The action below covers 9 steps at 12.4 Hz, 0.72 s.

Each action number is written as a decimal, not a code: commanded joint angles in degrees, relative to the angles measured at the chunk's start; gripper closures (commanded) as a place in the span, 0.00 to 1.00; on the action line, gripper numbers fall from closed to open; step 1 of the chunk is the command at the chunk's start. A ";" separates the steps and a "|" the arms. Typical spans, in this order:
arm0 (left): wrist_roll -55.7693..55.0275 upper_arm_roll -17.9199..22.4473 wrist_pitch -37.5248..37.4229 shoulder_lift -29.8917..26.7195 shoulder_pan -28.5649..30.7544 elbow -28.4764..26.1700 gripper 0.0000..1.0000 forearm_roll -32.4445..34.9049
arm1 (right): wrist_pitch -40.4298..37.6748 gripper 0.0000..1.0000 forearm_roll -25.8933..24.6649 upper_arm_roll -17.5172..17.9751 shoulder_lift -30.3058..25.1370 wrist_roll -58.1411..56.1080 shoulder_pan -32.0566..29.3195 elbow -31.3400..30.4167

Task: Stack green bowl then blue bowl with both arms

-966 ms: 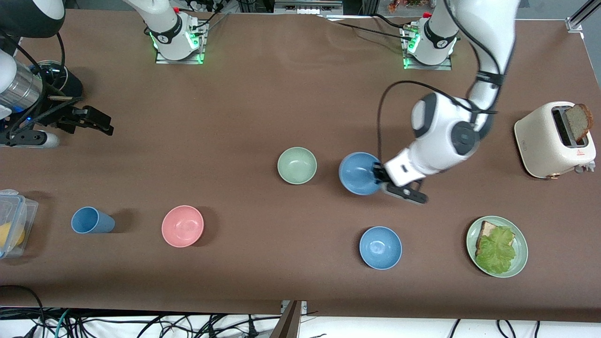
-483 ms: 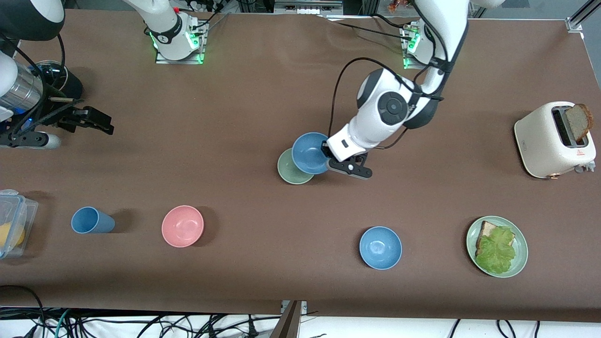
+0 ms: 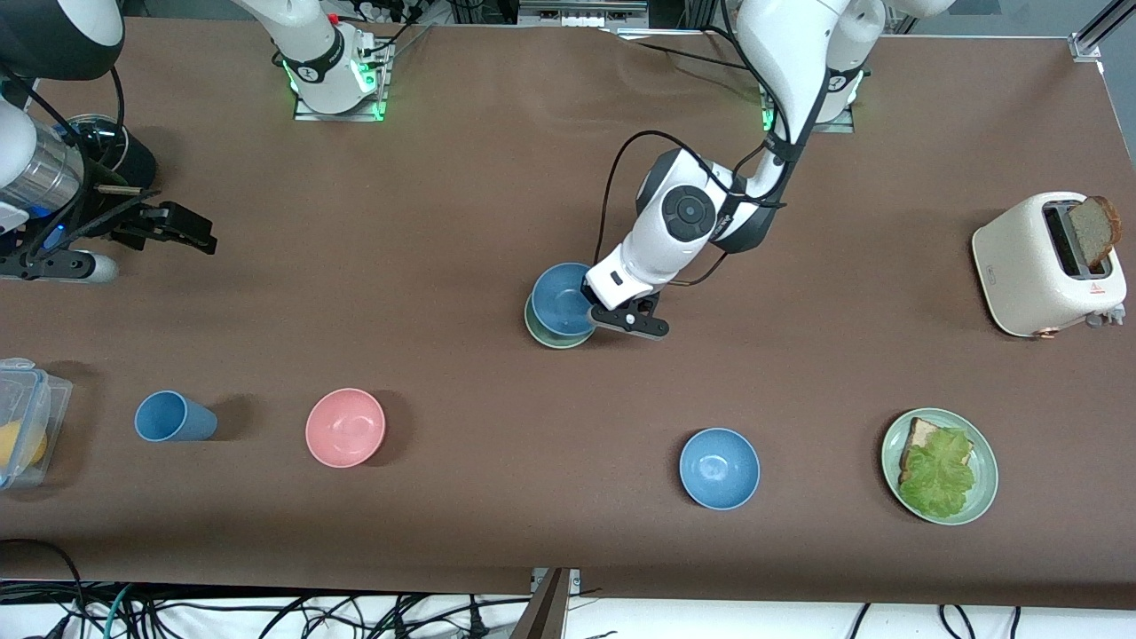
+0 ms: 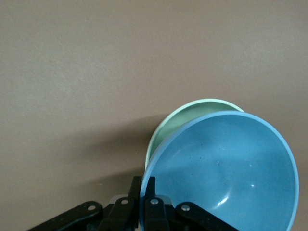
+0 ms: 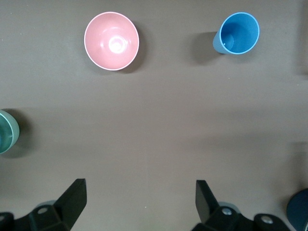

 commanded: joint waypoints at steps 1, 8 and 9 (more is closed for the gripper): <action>-2.48 0.93 -0.20 1.86 -1.49 3.92 1.00 -0.75 | -0.96 0.00 0.05 -0.10 0.10 0.48 -0.26 0.52; -6.35 1.19 -0.37 2.31 -1.67 5.69 0.55 -1.18 | -0.96 0.00 0.05 -0.10 0.10 0.48 -0.17 0.52; -6.70 1.37 -0.72 2.05 -1.41 7.17 0.01 -1.01 | -0.96 0.00 0.05 -0.10 0.10 0.48 -0.26 0.52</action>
